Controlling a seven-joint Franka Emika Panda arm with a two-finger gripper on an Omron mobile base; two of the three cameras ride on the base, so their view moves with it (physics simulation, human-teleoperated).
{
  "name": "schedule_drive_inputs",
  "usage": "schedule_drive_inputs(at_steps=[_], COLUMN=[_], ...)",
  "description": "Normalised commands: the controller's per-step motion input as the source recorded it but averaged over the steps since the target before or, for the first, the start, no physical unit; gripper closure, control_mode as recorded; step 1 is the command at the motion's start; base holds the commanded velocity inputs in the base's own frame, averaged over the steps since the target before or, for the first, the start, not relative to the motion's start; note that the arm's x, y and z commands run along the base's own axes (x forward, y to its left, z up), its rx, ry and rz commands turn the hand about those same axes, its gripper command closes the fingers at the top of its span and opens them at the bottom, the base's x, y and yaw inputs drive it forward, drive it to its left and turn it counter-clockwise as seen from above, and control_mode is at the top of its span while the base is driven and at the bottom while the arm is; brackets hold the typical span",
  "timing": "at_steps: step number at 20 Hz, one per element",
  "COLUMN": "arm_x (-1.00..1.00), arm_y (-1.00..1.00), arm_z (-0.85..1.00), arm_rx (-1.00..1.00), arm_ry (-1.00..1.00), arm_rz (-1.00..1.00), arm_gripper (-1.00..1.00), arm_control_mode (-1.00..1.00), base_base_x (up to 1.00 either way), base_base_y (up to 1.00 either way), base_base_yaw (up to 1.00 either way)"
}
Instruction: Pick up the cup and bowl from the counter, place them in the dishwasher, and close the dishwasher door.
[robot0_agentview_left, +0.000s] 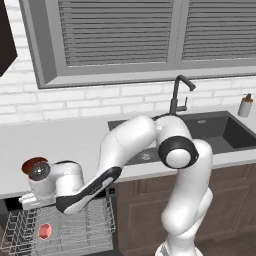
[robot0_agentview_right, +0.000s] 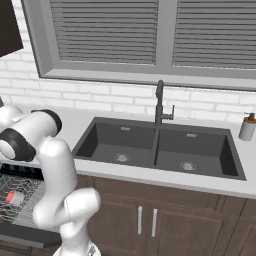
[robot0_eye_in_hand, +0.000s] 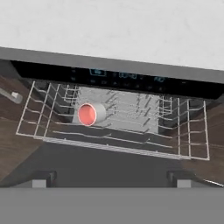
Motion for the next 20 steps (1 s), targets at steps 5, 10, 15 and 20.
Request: schedule_drive_inputs(at_steps=[5, 10, 15, 20], arm_x=[0.33, 0.21, 0.16, 0.39], arm_y=[0.14, 0.08, 0.03, 0.11], arm_z=[0.83, 0.13, 0.0, 0.07], arm_rx=[-0.17, -0.03, 0.0, 0.0], arm_ry=[0.34, 0.06, 0.0, 0.0], arm_rz=[0.09, 0.03, 0.0, -0.01], arm_gripper=[-1.0, -1.0, -1.0, -1.0], arm_control_mode=[-1.0, -1.0, -1.0, -1.0], base_base_x=[0.0, 0.0, 0.0, 0.0], base_base_y=[0.0, 0.0, 0.0, 0.0], base_base_yaw=[0.0, 0.0, 0.0, 0.0])
